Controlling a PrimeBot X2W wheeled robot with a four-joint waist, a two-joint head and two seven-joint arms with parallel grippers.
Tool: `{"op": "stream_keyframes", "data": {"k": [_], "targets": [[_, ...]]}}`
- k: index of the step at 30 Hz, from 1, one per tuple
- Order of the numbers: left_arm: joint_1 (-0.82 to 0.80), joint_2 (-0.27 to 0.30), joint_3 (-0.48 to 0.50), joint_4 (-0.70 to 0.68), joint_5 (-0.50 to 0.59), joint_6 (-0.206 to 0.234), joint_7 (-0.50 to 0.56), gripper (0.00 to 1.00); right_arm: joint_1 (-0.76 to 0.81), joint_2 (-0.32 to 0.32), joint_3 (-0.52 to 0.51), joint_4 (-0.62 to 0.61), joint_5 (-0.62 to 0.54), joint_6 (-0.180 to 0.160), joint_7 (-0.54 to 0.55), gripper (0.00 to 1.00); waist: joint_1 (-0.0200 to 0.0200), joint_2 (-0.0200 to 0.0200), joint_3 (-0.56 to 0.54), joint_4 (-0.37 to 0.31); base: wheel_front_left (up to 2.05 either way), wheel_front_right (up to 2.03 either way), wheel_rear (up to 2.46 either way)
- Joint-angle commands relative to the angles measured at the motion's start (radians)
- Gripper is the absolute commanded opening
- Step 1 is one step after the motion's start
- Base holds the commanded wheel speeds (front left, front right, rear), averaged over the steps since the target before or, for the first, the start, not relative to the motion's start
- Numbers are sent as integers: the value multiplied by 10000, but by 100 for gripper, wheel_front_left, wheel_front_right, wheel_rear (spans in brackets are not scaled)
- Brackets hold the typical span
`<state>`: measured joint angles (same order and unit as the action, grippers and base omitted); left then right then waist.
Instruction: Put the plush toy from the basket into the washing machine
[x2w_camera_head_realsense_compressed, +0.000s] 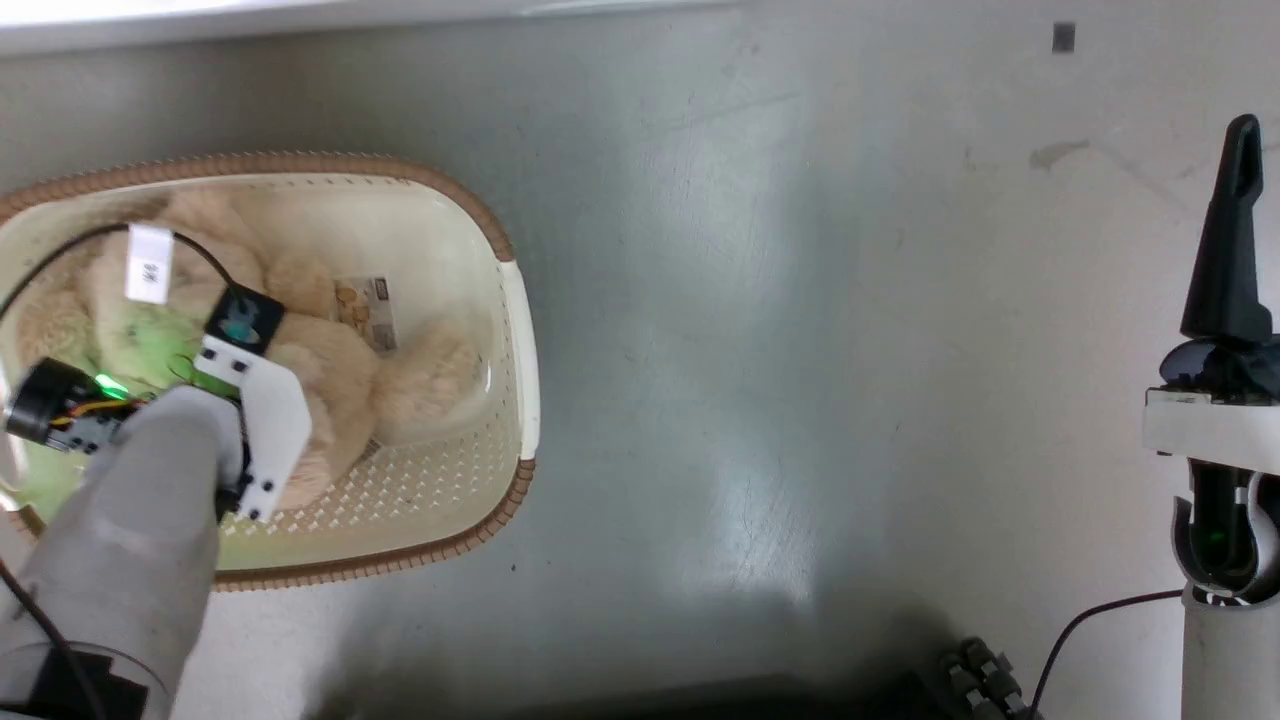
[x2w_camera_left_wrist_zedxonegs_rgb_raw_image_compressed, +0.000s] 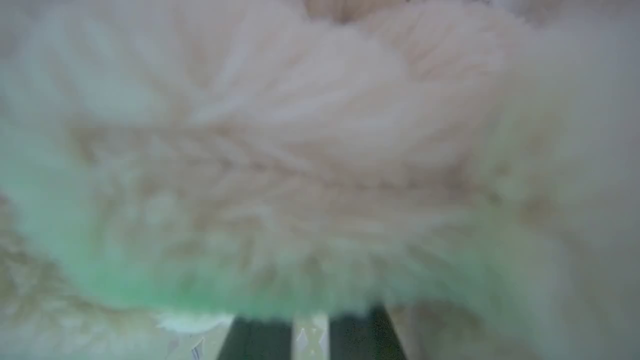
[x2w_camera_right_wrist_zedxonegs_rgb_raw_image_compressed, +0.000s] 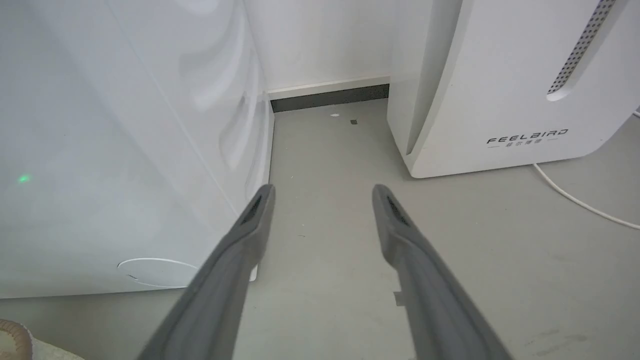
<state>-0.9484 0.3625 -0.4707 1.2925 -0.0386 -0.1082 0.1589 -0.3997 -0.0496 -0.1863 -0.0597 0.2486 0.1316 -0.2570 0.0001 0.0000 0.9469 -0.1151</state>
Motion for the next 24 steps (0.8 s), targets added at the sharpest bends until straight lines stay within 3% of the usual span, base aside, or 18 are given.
{"op": "stream_keyframes", "data": {"k": [1,24], "targets": [[161,-193,-49,-17,-42,-27,-136,0,-53,-6,18,45,-51,-9,-47,100,-1,0,-286,77,0,0,0],[1996,-1162,-221,-17,-950,-190,-3082,0,1798,-6,-34,1265,-378,-9,-47,100,-1,0,-4588,1044,0,0,0]]}}
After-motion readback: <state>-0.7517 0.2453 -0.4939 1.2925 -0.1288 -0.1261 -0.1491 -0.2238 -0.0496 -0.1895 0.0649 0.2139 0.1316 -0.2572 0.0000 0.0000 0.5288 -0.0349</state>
